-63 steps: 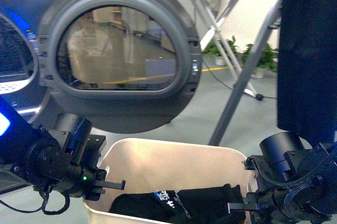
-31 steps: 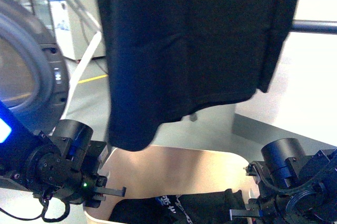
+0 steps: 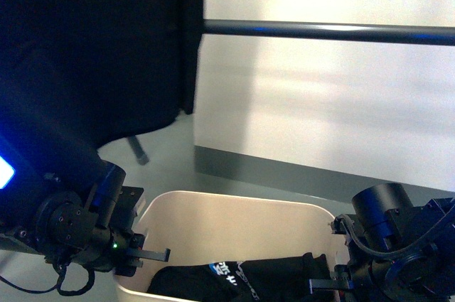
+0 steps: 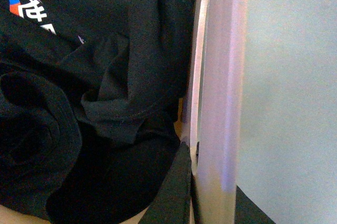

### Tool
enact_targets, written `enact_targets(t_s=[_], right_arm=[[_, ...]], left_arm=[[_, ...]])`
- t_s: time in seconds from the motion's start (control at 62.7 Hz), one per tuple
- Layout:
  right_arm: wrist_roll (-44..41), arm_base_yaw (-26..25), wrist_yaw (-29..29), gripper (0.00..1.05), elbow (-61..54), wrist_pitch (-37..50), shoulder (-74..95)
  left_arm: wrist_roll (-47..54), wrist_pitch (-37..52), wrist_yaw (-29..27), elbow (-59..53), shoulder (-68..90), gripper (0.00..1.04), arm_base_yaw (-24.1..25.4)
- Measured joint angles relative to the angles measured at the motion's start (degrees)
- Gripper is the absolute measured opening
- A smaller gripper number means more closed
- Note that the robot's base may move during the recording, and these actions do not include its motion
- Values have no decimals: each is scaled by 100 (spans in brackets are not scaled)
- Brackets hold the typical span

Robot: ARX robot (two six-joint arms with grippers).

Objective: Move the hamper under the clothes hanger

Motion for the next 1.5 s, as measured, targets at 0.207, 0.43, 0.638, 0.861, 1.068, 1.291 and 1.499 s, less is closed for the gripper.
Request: enact_targets(t_s=[0.207, 0.43, 0.638, 0.861, 1.068, 1.291, 1.499], right_arm=[[2, -11, -4, 3, -2, 0, -7], [2, -61, 22, 3, -17, 0, -11], [-15, -151, 55, 3, -17, 0, -11], [-17, 39, -13, 3, -17, 0, -11], [4, 61, -9, 3, -17, 0, -11], [0, -11, 0, 3, -17, 0, -11], [0, 0, -4, 3, -17, 0, -11]], left_arm=[[0, 0, 7, 0, 0, 4, -4], [0, 0, 46, 11, -2, 4, -59], [0, 0, 57, 11, -2, 4, -168], [-2, 0, -17, 7, -2, 4, 17], [0, -2, -33, 4, -2, 4, 39], [-2, -2, 4, 4, -2, 4, -17], [0, -2, -20, 4, -2, 4, -9]])
